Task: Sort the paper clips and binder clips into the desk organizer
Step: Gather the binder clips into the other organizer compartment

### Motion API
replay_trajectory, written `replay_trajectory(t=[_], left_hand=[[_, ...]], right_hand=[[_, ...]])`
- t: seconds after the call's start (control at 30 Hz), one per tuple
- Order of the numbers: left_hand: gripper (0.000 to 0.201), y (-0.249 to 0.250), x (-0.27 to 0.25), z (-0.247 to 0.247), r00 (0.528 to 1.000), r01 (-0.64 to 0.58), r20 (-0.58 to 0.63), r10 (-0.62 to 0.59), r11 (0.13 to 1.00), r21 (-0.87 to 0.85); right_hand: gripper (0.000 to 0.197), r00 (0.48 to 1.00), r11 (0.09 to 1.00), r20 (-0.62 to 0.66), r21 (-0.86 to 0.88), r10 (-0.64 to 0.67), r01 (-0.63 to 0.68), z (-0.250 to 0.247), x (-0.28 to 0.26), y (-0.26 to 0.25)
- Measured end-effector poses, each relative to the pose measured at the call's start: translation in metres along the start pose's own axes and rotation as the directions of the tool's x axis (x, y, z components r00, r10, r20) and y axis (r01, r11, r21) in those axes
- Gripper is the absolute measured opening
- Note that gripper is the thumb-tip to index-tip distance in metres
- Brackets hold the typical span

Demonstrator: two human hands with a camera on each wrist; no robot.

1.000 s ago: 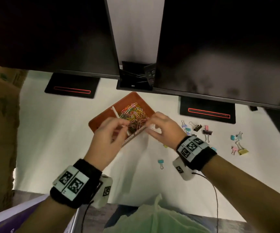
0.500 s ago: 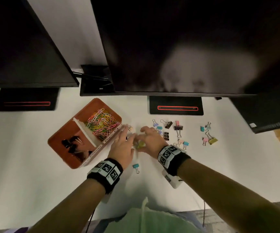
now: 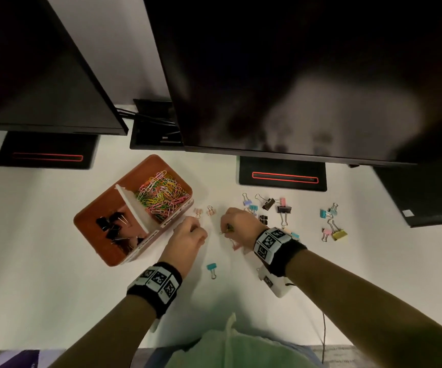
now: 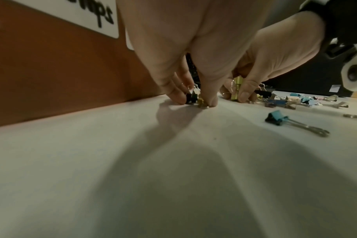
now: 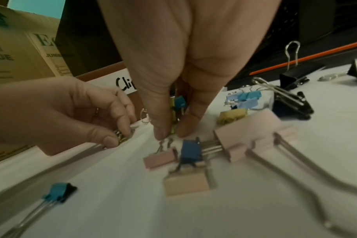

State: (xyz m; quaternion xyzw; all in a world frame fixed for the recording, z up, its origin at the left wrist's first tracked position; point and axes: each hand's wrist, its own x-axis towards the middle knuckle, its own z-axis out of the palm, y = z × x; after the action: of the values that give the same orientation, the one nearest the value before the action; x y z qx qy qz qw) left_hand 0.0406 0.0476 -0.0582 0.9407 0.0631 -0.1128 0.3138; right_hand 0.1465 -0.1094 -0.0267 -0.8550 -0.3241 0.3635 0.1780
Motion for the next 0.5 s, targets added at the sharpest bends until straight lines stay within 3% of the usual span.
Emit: replay_trajectory(t=[0.1, 0.17, 0.23, 0.3, 0.5], left_hand=[[0.011, -0.006, -0.003, -0.002, 0.999, -0.034, -0.038, 0.036, 0.998, 0.059], [0.014, -0.003, -0.006, -0.006, 1.000, 0.007, -0.015, -0.006, 0.999, 0.036], [0.017, -0.004, -0.008, -0.006, 1.000, 0.020, -0.012, -0.020, 0.999, 0.031], [0.022, -0.006, -0.010, -0.006, 0.999, 0.037, -0.006, -0.037, 0.999, 0.011], [0.019, -0.014, -0.016, -0.002, 0.993, 0.107, 0.046, -0.107, 0.994, 0.009]], right_hand=[[0.019, 0.997, 0.998, -0.058, 0.046, -0.048, 0.051, -0.006, 0.003, -0.002], [0.037, 0.991, 0.992, -0.102, 0.083, -0.084, 0.092, -0.012, 0.008, -0.009], [0.054, 0.990, 0.993, -0.086, 0.026, -0.109, 0.112, -0.017, 0.015, -0.019], [0.059, 0.996, 0.996, -0.036, -0.039, -0.077, 0.075, -0.017, 0.025, -0.024], [0.019, 0.998, 0.996, -0.061, -0.091, 0.017, -0.023, -0.009, 0.038, -0.020]])
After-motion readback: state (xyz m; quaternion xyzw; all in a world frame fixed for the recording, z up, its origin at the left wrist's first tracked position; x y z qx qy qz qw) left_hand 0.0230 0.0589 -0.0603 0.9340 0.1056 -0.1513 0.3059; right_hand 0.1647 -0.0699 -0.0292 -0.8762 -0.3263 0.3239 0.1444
